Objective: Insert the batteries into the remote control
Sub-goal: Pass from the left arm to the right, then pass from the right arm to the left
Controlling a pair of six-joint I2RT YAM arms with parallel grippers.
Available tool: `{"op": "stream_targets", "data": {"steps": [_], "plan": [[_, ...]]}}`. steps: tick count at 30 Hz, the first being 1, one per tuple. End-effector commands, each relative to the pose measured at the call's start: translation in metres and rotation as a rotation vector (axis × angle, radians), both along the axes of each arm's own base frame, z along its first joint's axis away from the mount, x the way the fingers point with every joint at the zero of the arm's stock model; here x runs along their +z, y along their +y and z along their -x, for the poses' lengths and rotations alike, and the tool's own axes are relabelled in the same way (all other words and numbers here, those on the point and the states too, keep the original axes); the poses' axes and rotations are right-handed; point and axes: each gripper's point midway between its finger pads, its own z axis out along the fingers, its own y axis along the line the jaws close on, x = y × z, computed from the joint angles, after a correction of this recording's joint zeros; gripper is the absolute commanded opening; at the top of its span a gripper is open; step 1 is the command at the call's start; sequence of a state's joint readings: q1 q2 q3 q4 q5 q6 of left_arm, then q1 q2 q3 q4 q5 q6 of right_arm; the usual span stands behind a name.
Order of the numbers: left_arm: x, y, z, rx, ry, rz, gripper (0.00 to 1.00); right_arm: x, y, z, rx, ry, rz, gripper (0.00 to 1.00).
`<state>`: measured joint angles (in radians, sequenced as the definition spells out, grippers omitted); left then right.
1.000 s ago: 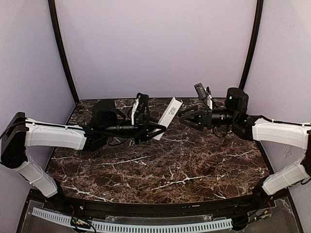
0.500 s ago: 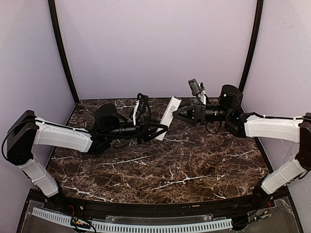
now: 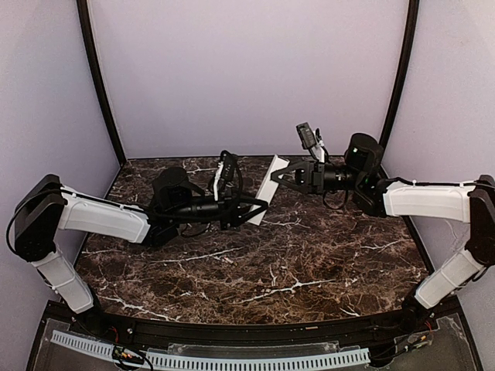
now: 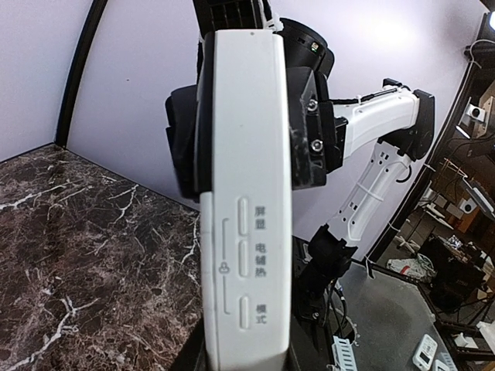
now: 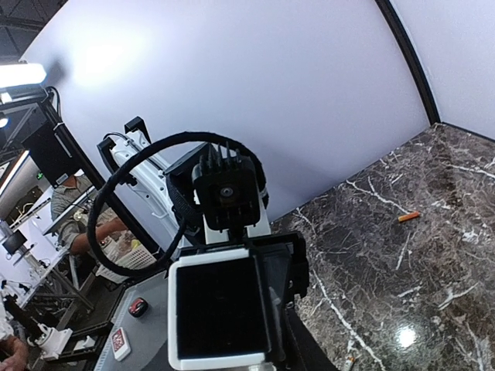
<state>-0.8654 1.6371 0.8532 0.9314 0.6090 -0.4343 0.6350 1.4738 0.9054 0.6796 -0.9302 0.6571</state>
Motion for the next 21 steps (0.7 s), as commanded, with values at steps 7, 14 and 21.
{"op": "stream_targets", "data": {"steps": [7,14,21], "plan": [[0.01,0.01,0.0,-0.001,0.011,0.037,0.48,0.006,0.0,-0.005,-0.01,-0.021,-0.004,0.1],[-0.011,0.021,-0.013,0.119,-0.017,-0.117,0.62,0.001,-0.004,-0.027,-0.136,0.054,0.042,0.06],[-0.023,0.027,-0.035,0.258,-0.079,-0.289,0.7,-0.024,-0.017,-0.055,-0.343,0.186,0.116,0.0]]}}
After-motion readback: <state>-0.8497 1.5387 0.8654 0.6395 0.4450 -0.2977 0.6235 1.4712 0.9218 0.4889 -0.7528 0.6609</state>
